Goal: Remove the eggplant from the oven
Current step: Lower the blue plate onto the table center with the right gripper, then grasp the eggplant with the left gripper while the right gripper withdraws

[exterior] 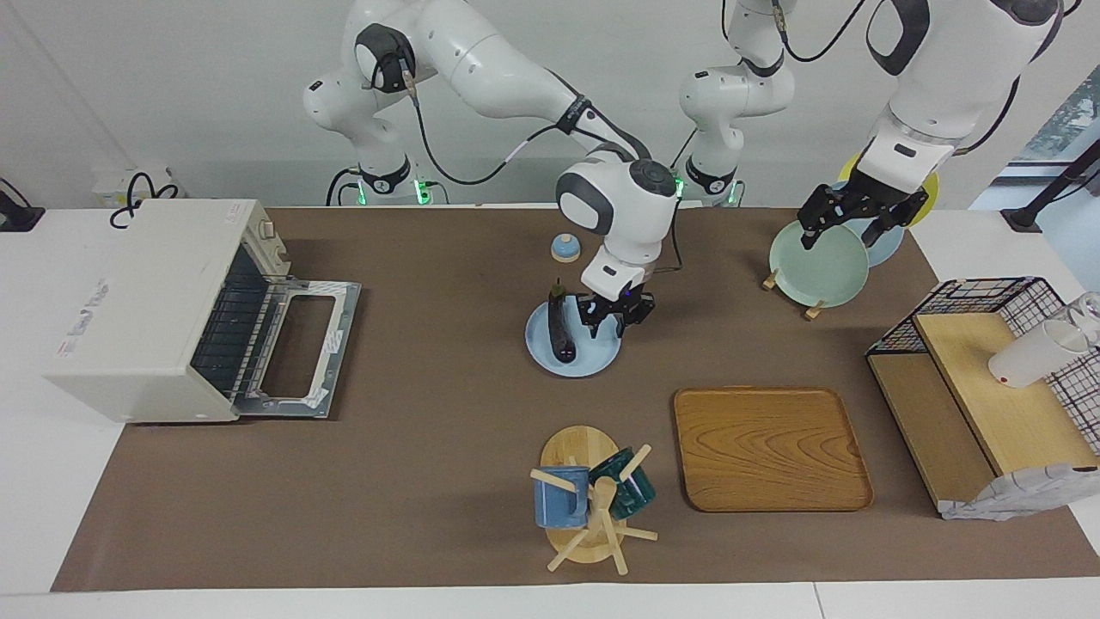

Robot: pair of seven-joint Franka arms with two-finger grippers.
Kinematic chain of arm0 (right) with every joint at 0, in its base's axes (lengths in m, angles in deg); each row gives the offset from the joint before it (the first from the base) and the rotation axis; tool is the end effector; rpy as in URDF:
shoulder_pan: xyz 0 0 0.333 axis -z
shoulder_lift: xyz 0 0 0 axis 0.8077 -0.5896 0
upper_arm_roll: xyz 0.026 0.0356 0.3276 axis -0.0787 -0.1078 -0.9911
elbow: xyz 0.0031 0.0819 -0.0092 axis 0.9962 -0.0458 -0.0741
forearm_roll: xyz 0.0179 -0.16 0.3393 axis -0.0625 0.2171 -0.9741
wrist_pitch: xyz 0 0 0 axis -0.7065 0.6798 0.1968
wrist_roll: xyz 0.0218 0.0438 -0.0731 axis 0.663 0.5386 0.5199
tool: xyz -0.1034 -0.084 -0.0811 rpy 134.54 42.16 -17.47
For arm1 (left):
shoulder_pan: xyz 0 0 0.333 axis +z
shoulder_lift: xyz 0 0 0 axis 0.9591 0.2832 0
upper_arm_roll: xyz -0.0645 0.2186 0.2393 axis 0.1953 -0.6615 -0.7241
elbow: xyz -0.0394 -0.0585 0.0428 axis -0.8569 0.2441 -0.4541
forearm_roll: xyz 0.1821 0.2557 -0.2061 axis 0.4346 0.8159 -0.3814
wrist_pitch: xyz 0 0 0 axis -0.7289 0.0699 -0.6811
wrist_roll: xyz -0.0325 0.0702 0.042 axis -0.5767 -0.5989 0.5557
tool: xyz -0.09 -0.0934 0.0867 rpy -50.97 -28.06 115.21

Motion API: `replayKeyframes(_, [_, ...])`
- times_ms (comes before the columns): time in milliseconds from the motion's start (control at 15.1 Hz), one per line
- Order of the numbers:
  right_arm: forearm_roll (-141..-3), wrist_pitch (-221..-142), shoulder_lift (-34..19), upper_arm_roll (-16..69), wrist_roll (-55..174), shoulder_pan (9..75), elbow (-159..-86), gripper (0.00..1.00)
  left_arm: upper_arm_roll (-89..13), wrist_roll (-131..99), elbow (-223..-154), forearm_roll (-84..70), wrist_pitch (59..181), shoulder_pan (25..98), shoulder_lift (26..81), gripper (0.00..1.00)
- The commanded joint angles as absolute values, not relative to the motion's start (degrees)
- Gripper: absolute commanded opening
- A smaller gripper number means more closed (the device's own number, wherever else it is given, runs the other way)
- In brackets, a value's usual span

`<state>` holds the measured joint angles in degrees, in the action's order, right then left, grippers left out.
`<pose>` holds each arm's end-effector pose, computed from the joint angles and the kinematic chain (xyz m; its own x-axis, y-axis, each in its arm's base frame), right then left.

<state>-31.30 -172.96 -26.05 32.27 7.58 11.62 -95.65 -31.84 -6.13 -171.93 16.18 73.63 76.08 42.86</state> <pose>0.5277 0.4706 0.3528 0.9956 0.0563 0.0753 0.0456 -0.9895 0.1371 0.5306 -0.0688 0.5816 0.9998 -0.0203 -0.0008 -0.0202 -0.9993 0.0303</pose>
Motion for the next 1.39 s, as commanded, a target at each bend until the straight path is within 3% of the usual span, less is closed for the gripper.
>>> replayKeyframes(0, [-31.34,-168.02,-21.52,32.5,9.26,13.95,-97.13,0.23,-31.86,-5.64,-174.27,15.66,75.96,75.05,42.55,1.0])
replayKeyframes(132, [-31.25,-164.77,-19.06,32.5,13.71,16.86,-98.9,0.0,-31.86,-5.98,-177.51,15.66,78.95,73.21,42.38,1.0])
replayKeyframes(331, [-31.34,-161.6,-16.95,32.5,18.75,23.09,-99.86,0.0,-31.77,-7.65,-179.72,15.58,82.38,69.26,43.16,1.0])
replayKeyframes(529, [-31.34,-162.37,-14.23,32.5,19.45,27.32,-106.69,0.0,-31.86,-13.95,-180.52,15.58,87.91,61.01,47.63,1.0])
replayKeyframes(728, [-30.56,-167.28,-10.18,32.59,19.36,31.88,-117.85,0.0,-31.77,-21.77,-180.87,15.58,94.32,54.77,53.6,1.0])
replayKeyframes(860, [-29.58,-170.62,-9.3,32.59,19.36,34.09,-122.35,0.0,-31.77,-29.85,-186.37,15.58,102.46,50.63,54.68,1.0])
replayKeyframes(993, [-28.45,-173.45,-8.94,32.59,19.45,36.11,-125.52,0.0,-31.77,-33.04,-190.17,15.58,109.25,48.08,55.55,1.0])
replayKeyframes(1324, [-23.36,-181.27,-8.33,32.59,19.89,40.86,-132.91,0.0,-31.95,-39.55,-189.83,15.58,116.91,42.01,63.28,1.0])
